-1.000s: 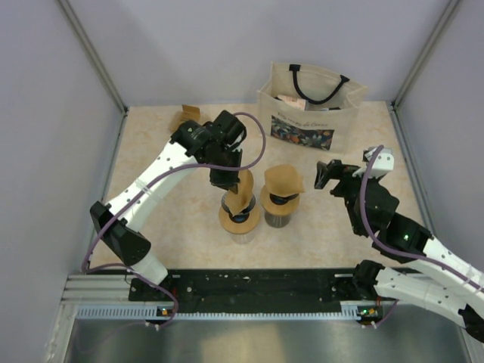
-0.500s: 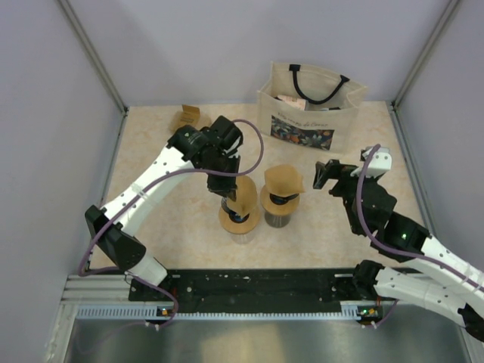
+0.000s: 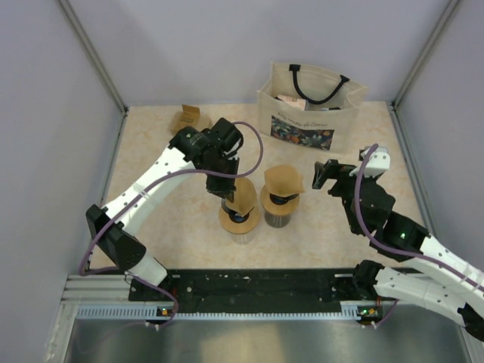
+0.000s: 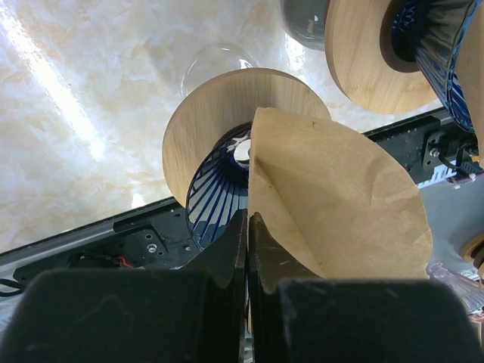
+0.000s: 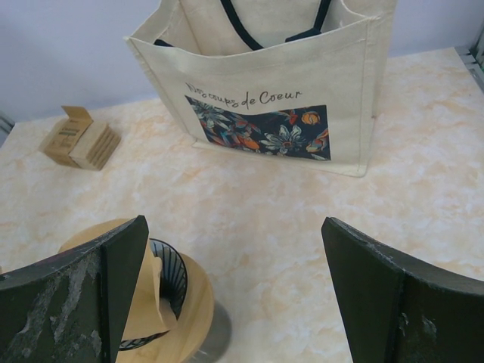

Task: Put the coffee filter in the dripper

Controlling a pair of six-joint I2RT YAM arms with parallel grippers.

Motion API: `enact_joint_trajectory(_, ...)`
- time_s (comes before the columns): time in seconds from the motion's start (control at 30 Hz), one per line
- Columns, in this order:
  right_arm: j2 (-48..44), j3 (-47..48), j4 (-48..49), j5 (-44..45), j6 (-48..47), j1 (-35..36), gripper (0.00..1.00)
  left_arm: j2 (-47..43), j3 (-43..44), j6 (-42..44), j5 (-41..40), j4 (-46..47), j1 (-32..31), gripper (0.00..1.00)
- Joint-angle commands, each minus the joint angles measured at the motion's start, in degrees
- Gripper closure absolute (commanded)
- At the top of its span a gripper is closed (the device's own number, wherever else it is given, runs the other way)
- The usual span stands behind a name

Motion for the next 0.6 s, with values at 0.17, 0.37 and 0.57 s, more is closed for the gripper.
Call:
enact_joint_trajectory(0.17,-0.8,-0.1,1.2,0.0,-0.8,0.3,0.01,-0.1,1.3,0.5,0.0,-9.8,0.3,0.80)
enact_joint_trajectory(0.37,-0.8,0.0,1.5,-0.5,-0.9,0.4,0.01,-0.9,1.8,0.6,0.5,-9.6,0.3,0.70)
enact_joint_trajectory(0.57,-0.8,0.4,2.2,-2.5,-1.7,0.4,0.02,-1.7,2.5,0.5,0.7,-9.7,0.2,0.66)
